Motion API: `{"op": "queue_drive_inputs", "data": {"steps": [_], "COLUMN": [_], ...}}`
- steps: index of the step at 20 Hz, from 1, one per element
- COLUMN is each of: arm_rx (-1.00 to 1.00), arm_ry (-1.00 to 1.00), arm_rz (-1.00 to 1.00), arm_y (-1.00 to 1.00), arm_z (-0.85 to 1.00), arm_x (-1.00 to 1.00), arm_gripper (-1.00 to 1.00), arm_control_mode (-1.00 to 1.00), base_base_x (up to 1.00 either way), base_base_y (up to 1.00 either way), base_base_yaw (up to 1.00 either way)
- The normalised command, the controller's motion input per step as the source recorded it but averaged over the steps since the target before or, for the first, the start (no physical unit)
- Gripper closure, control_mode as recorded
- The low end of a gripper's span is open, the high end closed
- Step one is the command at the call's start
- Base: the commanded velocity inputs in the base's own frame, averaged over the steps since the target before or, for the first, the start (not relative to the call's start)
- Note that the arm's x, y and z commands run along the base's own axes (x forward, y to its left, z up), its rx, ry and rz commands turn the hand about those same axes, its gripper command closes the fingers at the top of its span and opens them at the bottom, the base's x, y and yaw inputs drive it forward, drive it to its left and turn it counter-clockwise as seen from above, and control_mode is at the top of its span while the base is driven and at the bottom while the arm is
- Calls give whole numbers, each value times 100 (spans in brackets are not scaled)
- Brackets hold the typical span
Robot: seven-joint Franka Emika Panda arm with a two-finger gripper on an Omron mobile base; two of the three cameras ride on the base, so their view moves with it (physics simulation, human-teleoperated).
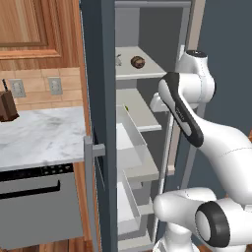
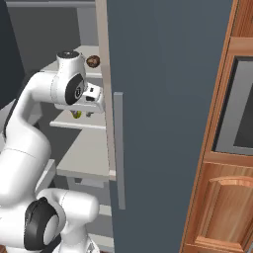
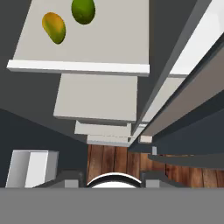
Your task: Take the potato and fish from the highest rack and move them to the second highest rack where the lime and mango are located, to maximize freezer space. Close the freezer door after rearranging.
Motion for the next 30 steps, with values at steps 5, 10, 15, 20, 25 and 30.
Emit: {"op": "queue_drive_inputs", "data": {"steps": [5,10,15,20,25,30], "arm_rx": [0,0,0,0,0,0], "arm_ry": [0,0,0,0,0,0], "arm_rz": [0,0,0,0,0,0], "arm_y": [0,0,0,0,0,0], "arm_z": [0,0,0,0,0,0], "arm_x": [0,0,0,0,0,0], "arm_gripper": [-100,-100,-100,-100,-100,-100], "arm_control_mode": [100,100,100,100,100,100], "base_base_x": [-7,-40,-27,-2,16,24], "base_base_y": [-2,-36,-41,-22,-32,-36], "base_base_yaw": [0,3,23,35,45,21]}}
